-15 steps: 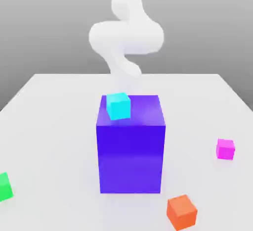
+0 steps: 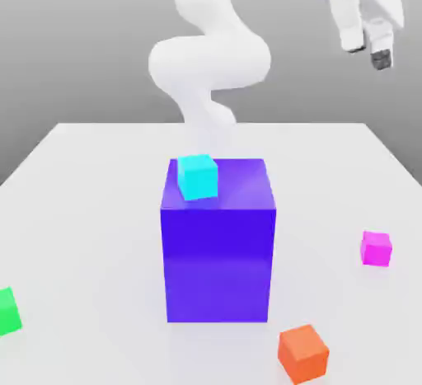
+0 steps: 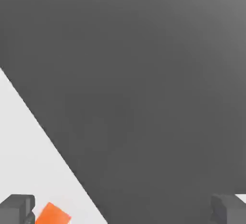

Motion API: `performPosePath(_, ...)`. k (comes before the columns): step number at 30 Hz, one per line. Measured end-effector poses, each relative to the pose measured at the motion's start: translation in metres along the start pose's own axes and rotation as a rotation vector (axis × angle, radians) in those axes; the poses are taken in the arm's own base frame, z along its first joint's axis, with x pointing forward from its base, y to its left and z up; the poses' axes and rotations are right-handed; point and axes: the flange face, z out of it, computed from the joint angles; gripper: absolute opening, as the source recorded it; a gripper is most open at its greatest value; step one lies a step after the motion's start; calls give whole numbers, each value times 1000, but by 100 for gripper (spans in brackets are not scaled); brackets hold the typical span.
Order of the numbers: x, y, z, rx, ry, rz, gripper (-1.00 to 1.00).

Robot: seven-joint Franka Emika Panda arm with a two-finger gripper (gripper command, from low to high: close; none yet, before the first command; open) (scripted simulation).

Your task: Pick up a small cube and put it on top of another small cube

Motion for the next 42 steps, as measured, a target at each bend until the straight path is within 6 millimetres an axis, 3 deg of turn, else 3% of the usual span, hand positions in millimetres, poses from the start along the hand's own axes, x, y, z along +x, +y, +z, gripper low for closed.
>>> performPosePath(5, -25, -51, 55, 53, -80, -328, 0)
performPosePath(11, -71, -112, 112, 136, -161, -723, 0)
performPosePath(17, -132, -165, 157, 241, -228, -1119, 0)
performPosePath(24, -221, -220, 191, 400, -279, -1594, 0)
performPosePath(26, -244, -228, 200, 444, -290, -1706, 0)
performPosePath(32, -275, -232, 250, 465, -295, -1745, 0)
performPosePath(33, -280, -232, 257, 465, -296, -1747, -100)
performPosePath(39, -283, -231, 261, 465, -298, -1748, -100)
performPosePath(42, -273, -232, 246, 466, -297, -1746, -100)
